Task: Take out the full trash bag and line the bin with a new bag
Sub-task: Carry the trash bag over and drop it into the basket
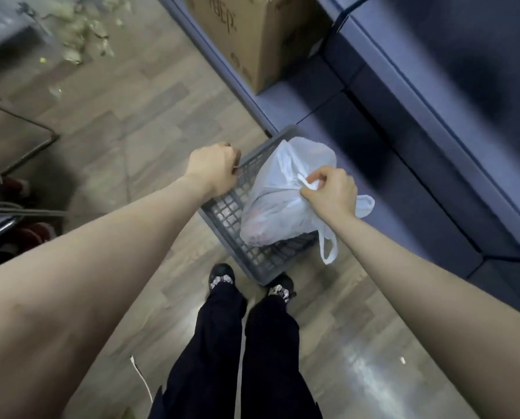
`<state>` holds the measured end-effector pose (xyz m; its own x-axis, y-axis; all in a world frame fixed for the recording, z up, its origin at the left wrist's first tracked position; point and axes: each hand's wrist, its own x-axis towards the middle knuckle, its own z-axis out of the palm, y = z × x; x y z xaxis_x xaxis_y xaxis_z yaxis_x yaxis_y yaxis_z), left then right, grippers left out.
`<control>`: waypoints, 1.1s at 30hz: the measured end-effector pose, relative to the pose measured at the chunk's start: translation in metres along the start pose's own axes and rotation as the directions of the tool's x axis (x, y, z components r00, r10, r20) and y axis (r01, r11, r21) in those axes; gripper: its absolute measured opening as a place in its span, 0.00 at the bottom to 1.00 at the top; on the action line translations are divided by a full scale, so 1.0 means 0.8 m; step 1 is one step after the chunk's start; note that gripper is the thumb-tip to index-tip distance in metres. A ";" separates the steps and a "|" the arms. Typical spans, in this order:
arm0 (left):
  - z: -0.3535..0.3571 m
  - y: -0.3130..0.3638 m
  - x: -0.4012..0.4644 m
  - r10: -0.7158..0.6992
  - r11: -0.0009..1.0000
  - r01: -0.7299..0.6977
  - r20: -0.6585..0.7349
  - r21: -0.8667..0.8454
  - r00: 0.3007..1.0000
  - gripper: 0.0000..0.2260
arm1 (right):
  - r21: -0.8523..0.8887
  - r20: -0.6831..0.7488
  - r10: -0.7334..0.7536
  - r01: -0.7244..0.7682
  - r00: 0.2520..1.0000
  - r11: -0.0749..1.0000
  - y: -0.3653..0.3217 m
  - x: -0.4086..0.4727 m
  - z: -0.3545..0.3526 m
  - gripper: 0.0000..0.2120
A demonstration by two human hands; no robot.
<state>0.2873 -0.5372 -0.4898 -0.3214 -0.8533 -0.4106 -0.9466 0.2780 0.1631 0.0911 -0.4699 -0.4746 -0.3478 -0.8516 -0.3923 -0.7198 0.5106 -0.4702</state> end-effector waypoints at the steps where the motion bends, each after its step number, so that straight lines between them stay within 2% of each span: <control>1: 0.012 -0.004 0.009 -0.002 1.000 0.002 0.005 -0.006 1.000 0.10 | 0.008 0.017 0.006 -0.006 1.000 1.000 0.004 0.009 0.012 0.09; 9: 0.100 -0.014 0.064 0.025 1.000 -0.026 0.076 0.012 0.997 0.09 | 0.000 0.097 0.101 -0.102 0.990 0.995 0.064 0.076 0.105 0.08; 14: 0.148 -0.006 0.092 0.068 0.997 -0.071 0.130 0.013 0.989 0.08 | -0.079 0.153 0.209 -0.199 0.966 0.977 0.127 0.115 0.151 0.09; 18: 0.182 0.001 0.108 0.089 0.994 -0.097 0.149 0.049 0.985 0.06 | -0.137 0.143 0.299 -0.280 0.944 0.950 0.182 0.131 0.186 0.08; 25: 0.219 0.013 0.122 0.136 0.981 -0.161 0.204 0.108 0.969 0.11 | -0.172 0.123 0.274 -0.251 0.954 0.953 0.209 0.151 0.211 0.11; 33: 0.216 0.037 0.126 0.155 0.973 -0.188 0.223 0.135 0.962 0.10 | -0.155 0.164 0.239 -0.215 0.957 0.964 0.227 0.158 0.200 0.13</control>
<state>0.2222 -0.5385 -0.6813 -0.4621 -0.6798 -0.5695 -0.8638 0.4905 0.1153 0.0131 -0.4657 -0.7361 -0.4066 -0.6732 -0.6176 -0.7125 0.6568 -0.2469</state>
